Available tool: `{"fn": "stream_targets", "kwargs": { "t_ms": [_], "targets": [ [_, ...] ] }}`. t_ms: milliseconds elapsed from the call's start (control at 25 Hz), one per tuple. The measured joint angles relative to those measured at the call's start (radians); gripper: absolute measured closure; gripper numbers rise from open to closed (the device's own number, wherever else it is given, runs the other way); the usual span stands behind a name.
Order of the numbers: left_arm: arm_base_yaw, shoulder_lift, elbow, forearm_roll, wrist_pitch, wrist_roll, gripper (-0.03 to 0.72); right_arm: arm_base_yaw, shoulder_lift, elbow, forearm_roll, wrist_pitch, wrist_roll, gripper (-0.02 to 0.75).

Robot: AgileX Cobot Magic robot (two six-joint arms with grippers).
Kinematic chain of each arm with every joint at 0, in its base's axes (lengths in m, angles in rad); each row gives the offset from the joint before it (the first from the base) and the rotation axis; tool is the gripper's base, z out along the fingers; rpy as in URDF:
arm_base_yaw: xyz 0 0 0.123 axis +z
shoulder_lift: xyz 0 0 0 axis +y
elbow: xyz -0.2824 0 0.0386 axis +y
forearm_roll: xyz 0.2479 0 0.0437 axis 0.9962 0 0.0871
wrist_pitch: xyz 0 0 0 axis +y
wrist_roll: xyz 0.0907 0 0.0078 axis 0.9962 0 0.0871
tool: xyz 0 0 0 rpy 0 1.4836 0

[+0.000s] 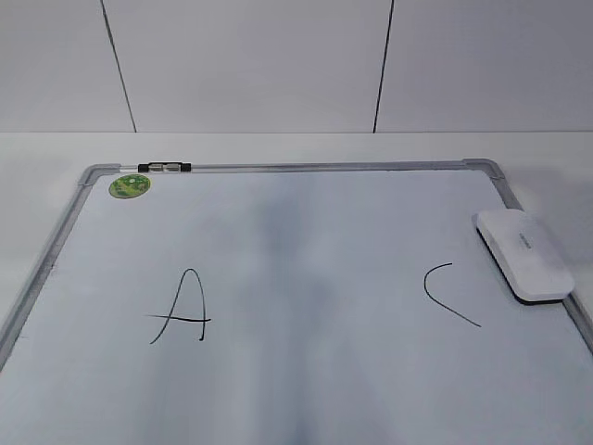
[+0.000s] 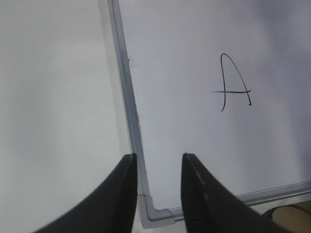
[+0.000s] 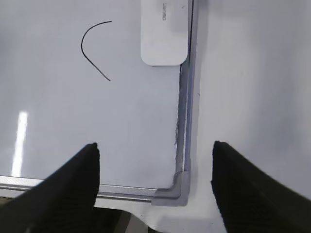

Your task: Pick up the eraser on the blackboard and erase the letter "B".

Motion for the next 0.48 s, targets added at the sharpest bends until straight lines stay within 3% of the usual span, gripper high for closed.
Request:
{"fn": "stream_targets", "kwargs": {
  "t_ms": [480],
  "targets": [
    [0.000, -0.570, 0.318, -0.014, 0.021, 0.002, 0.454, 0.000, -0.492, 0.431, 0.022, -0.167, -0.030, 0.176]
  ]
}}
